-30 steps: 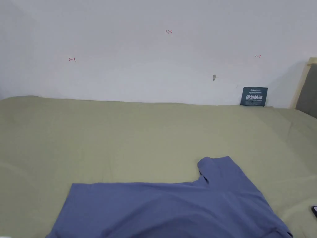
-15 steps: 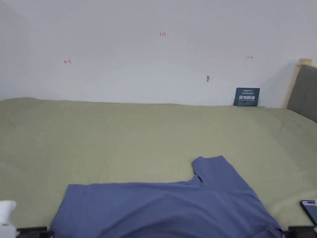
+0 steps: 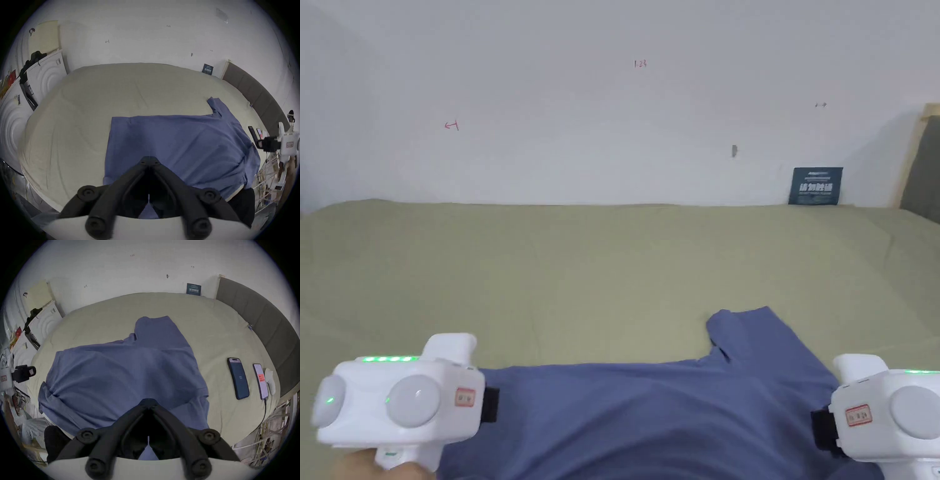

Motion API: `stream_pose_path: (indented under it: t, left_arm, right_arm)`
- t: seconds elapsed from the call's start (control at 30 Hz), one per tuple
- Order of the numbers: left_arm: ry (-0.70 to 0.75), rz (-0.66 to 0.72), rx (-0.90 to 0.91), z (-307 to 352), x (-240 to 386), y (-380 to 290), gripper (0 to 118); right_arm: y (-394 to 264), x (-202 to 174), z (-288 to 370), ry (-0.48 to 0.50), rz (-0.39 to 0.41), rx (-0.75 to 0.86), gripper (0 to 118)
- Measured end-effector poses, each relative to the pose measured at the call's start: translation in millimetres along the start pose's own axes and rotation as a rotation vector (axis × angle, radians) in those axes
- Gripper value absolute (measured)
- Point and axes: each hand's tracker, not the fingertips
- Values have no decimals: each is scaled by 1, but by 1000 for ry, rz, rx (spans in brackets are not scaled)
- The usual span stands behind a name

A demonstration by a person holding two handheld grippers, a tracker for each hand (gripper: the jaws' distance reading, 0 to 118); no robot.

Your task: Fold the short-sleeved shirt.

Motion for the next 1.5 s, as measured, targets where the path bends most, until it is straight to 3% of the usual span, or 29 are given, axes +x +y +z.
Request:
stream_pose_path:
  t: [0.1, 0.13, 0.17, 0.2, 0.23, 0.27, 0.37, 0.47, 0.57, 0.6, 0.63, 0.67, 0.73, 0.77, 0.87, 0.97, 1.1, 1.17, 1.2, 1.23, 1.27, 1.3, 1.37, 1.43, 1.5]
  left_arm:
    - [7, 42, -41, -29, -16, 34, 2]
    - [15, 62, -73, -41, -21, 44, 14]
    - [3, 92, -113, -55, -28, 57, 42]
    - [31, 100, -148, -71, -31, 68, 90]
    - [49, 95, -180, -87, -35, 75, 110]
    - [47, 95, -189, -106, -39, 82, 111]
    - [89, 104, -260, -154, -49, 90, 110]
    - [109, 92, -367, -178, -44, 80, 79]
    - [134, 57, -299, -163, -32, 77, 77]
    - [117, 56, -273, -157, -31, 79, 60]
    - [95, 63, -275, -154, -31, 82, 25]
    - [64, 83, -268, -152, -30, 82, 4]
    - [91, 67, -266, -150, -34, 85, 4]
    - [92, 58, -263, -150, -35, 85, 4]
    - [91, 75, -271, -147, -29, 78, 4]
    - [97, 64, -279, -147, -24, 76, 4]
    - [99, 49, -301, -151, -24, 77, 4]
    - [97, 43, -311, -152, -23, 78, 4]
    - [96, 36, -316, -152, -22, 78, 4]
    - [94, 30, -320, -153, -24, 79, 4]
    - [93, 27, -321, -151, -23, 80, 4]
    - [91, 27, -324, -149, -22, 81, 4]
    - [89, 28, -323, -146, -24, 85, 4]
    - [89, 26, -308, -135, -21, 87, 4]
    - [59, 29, -275, -118, -23, 91, 4]
  right_arm:
    - [7, 1, -14, -10, 9, -16, 0]
    - [11, -2, -16, -11, 11, -19, 0]
    - [12, -1, -19, -7, 9, -23, 0]
    - [13, 0, -23, -1, 4, -26, 0]
    - [14, 1, -26, 5, 3, -29, 0]
    - [16, -1, -28, 7, 5, -33, 0]
    - [18, 4, -32, 14, 3, -32, 0]
    - [26, 15, -34, 13, -27, -16, 0]
    - [46, 35, -37, 3, -65, -14, 0]
    - [55, 44, -40, 2, -80, -13, 0]
    - [66, 51, -42, -8, -99, -13, 3]
    - [78, 57, -48, -23, -100, -24, 16]
    - [100, 71, -72, -74, -96, -111, 97]
    - [110, 77, -87, -92, -87, -160, 116]
    - [134, 86, -119, -129, -59, -201, 106]
    - [151, 86, -148, -141, -49, -220, 106]
    - [158, 85, -174, -47, -77, -244, 106]
    - [157, 82, -183, -61, -73, -310, 101]
    - [156, 79, -182, -64, -63, -321, 85]
    - [157, 75, -179, -119, -32, -325, 77]
    - [156, 71, -169, -148, -24, -285, 59]
    - [156, 70, -162, -96, -46, -274, 6]
    - [155, 64, -151, -3, -55, -270, 1]
    - [149, 56, -132, -75, -25, -225, 1]
    - [150, 52, -109, -56, 20, -180, 1]
